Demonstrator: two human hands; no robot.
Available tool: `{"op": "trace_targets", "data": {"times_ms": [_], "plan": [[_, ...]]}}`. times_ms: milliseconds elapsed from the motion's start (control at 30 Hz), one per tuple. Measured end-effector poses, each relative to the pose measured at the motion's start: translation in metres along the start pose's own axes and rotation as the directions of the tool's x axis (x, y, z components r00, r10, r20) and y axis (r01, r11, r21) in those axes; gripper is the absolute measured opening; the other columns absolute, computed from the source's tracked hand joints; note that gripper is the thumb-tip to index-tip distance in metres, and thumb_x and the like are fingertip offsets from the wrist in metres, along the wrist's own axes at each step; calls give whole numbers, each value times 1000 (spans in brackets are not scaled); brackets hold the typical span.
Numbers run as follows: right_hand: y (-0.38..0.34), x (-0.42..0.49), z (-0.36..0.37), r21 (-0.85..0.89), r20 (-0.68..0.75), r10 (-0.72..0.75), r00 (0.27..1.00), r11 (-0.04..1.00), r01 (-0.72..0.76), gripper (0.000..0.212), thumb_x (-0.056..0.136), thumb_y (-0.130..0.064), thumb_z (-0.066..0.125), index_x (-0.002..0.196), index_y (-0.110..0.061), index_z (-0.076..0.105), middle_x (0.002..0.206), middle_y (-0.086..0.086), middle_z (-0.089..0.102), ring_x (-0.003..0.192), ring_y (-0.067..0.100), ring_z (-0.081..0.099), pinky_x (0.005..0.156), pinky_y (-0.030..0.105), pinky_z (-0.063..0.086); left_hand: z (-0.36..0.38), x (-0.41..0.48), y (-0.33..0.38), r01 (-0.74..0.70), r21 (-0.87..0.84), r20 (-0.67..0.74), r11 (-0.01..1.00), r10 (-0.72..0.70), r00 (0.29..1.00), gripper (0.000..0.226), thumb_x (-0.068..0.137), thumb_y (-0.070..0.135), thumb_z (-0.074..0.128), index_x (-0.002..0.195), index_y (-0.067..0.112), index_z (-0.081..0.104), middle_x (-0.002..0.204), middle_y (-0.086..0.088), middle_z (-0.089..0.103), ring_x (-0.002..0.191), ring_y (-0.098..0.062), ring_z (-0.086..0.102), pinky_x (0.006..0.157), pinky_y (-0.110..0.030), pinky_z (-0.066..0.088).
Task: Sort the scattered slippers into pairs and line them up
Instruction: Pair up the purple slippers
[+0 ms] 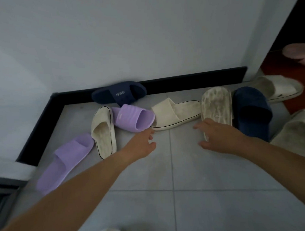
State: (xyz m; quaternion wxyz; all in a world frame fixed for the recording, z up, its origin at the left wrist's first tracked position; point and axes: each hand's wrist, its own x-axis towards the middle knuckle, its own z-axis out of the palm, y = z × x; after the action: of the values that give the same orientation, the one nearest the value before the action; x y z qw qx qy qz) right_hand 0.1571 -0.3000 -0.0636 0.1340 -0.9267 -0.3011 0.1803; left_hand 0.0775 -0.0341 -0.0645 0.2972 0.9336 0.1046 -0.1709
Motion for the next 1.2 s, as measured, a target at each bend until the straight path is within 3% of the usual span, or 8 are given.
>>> {"op": "trace_targets", "data": {"times_ms": [133, 367, 500, 667, 800, 967, 1067, 1200], "plan": [[-8, 9, 26, 142, -28, 108, 994, 984, -103, 57, 85, -39, 58, 136, -29, 35, 135, -2, 37, 86, 11, 49, 79, 28, 41, -3, 13, -29, 42, 50, -89, 998, -37, 995, 50, 89, 23, 57, 135, 13, 41, 133, -5, 49, 114, -22, 51, 92, -27, 38], [-39, 64, 39, 207, -35, 217, 976, 957, -206, 57, 84, -38, 61, 135, -25, 39, 138, 0, 38, 110, 20, 55, 91, 37, 48, -20, 33, -74, -47, 203, -256, 978, 99, 962, 44, 88, 17, 54, 130, 12, 43, 131, -9, 45, 118, -26, 44, 96, -33, 41], [-81, 119, 47, 428, -115, 379, 918, 853, -298, 55, 82, -35, 66, 130, -17, 44, 126, 7, 48, 100, 25, 59, 86, 38, 50, -28, 59, -83, -3, 89, -460, 996, 44, 887, 54, 85, 20, 60, 132, 9, 37, 135, -9, 39, 122, -24, 39, 97, -26, 31], [-122, 172, 75, 730, 78, 591, 803, 514, -450, 43, 79, -27, 67, 111, 0, 59, 93, 16, 70, 85, 30, 68, 81, 41, 54, -31, 77, -94, 21, -138, -413, 990, -77, 908, 67, 85, 17, 62, 141, 7, 27, 138, -13, 37, 126, -26, 38, 103, -28, 29], [-133, 182, 93, 933, 164, 695, 700, 122, -339, 23, 78, -15, 70, 86, 6, 64, 64, 13, 60, 45, 17, 46, 43, 24, 38, -41, 74, -105, -48, -252, -471, 967, -79, 878, 45, 84, 11, 60, 125, 6, 44, 115, -9, 49, 106, -24, 49, 88, -30, 40], [-131, 180, 66, 945, -177, 731, 659, 314, -95, 34, 82, -26, 64, 54, -17, 47, 52, -3, 40, 50, 11, 32, 44, 20, 31, -57, 69, -101, -166, -316, -490, 934, -10, 871, 22, 93, 22, 53, 114, 16, 53, 103, 4, 56, 92, -10, 53, 75, -16, 43], [-118, 169, 32, 920, -331, 779, 533, 393, -2, 42, 86, -35, 58, 52, -19, 38, 53, -3, 33, 52, 11, 26, 49, 29, 23, -60, 64, -88, -234, -276, -496, 932, 71, 866, 32, 90, 20, 58, 121, 11, 52, 117, -2, 55, 106, -14, 53, 90, -27, 45], [-82, 144, 4, 869, -433, 832, 346, 488, -84, 39, 91, -36, 49, 72, -2, 54, 69, 13, 43, 65, 17, 37, 58, 34, 30, -61, 55, -87, -280, -196, -525, 940, 140, 839, 38, 86, 15, 62, 122, 10, 51, 119, 0, 51, 111, -18, 50, 95, -31, 41]]}}
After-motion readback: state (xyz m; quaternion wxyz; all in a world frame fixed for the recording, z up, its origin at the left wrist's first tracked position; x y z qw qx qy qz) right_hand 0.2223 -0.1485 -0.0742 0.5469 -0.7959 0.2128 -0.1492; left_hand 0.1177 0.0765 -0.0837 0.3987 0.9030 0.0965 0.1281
